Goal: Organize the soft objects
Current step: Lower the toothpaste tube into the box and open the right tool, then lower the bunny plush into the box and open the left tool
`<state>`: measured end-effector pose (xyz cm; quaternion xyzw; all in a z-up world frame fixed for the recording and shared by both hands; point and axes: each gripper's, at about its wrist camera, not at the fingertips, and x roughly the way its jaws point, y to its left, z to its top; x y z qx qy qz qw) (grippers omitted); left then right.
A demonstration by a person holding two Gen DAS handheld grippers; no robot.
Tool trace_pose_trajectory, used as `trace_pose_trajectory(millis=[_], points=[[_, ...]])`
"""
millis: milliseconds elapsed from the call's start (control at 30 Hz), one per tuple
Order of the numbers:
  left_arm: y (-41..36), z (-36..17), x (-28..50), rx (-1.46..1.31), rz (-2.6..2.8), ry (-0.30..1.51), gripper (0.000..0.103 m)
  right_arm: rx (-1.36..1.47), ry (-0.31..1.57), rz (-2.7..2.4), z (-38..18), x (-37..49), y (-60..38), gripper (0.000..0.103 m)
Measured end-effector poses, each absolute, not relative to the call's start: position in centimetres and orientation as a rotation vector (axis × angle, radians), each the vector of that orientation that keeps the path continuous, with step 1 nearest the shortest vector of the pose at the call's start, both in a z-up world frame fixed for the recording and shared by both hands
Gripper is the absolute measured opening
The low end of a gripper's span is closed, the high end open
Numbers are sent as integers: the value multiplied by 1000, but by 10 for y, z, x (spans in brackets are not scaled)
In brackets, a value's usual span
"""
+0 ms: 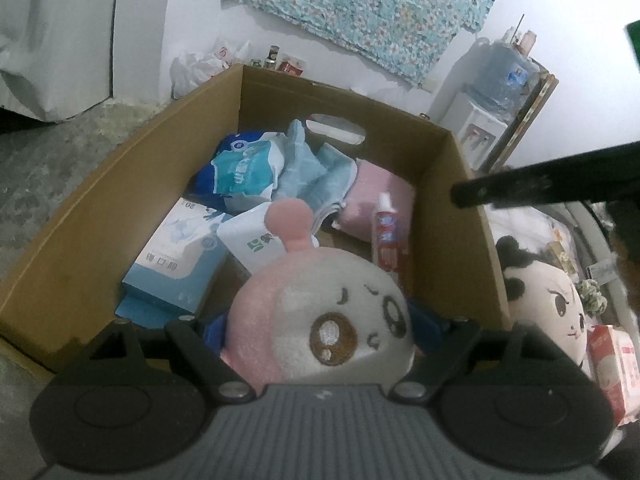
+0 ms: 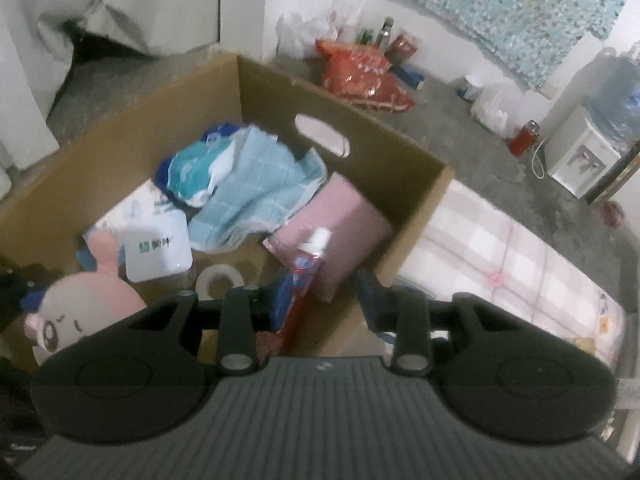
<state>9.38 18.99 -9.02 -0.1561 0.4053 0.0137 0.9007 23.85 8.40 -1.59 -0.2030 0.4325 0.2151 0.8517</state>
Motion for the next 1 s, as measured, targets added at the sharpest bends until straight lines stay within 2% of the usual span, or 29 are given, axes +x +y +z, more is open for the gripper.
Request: trace_pose_trajectory(millis=[433, 700, 1000], points=[[183, -94, 115, -234, 0, 925, 88, -68, 818, 550, 36, 193, -24, 34], [186, -115, 146, -237, -26, 1033, 88, 92, 817, 576, 23, 161, -80, 34], [161, -128, 168, -132, -133, 1150, 91, 128, 821, 548, 13, 158, -101, 35]])
